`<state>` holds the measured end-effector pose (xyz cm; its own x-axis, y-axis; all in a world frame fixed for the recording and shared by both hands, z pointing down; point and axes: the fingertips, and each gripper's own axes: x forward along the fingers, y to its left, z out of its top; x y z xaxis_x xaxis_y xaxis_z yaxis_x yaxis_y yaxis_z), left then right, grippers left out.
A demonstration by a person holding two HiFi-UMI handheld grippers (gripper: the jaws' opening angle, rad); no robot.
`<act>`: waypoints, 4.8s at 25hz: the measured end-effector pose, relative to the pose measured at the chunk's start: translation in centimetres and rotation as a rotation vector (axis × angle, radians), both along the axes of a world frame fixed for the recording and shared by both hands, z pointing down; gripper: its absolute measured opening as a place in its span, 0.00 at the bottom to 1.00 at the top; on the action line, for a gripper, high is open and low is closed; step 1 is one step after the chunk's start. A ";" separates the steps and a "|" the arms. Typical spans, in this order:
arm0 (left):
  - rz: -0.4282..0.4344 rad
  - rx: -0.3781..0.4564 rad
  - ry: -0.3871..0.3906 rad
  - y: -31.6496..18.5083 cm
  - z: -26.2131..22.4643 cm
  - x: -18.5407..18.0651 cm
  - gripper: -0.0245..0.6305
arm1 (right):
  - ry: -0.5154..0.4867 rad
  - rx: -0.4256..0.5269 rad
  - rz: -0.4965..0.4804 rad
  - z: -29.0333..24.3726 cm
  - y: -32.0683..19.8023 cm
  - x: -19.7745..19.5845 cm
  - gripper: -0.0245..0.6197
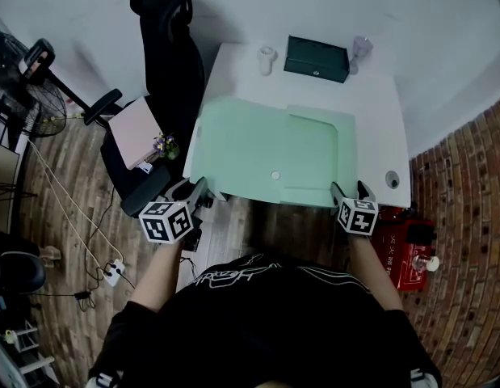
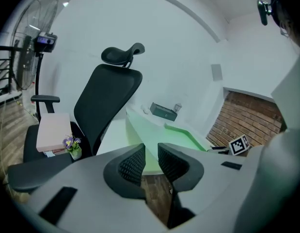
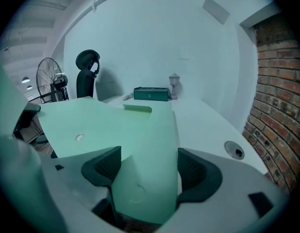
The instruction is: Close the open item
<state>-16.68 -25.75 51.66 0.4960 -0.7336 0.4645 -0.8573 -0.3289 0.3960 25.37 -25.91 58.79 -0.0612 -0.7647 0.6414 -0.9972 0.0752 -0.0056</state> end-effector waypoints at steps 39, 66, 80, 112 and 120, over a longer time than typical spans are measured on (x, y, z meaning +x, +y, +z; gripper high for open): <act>0.352 0.320 -0.186 4.7 -12.3 26.2 0.15 | -0.531 -0.075 -0.256 -1.0 0.9 1.2 0.31; 0.586 0.103 -0.491 7.1 2.7 39.7 0.19 | -0.485 -0.020 -0.240 -3.1 6.1 8.1 0.19; 0.711 -0.065 -0.303 8.6 5.0 41.1 0.38 | -0.532 -0.001 -0.179 -5.0 9.3 8.6 0.17; 0.701 0.353 0.149 25.3 -17.9 27.2 0.11 | -0.534 0.483 -0.572 -24.6 26.0 -5.8 0.04; 0.653 0.376 0.124 26.5 -18.3 24.7 0.11 | -0.493 0.516 -0.602 -25.1 27.3 -8.0 0.04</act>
<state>8.07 0.74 33.32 0.9158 -0.3709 0.1542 -0.3988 -0.8858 0.2375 17.34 1.36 33.65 -0.7149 -0.6987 0.0271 -0.6832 0.6899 -0.2394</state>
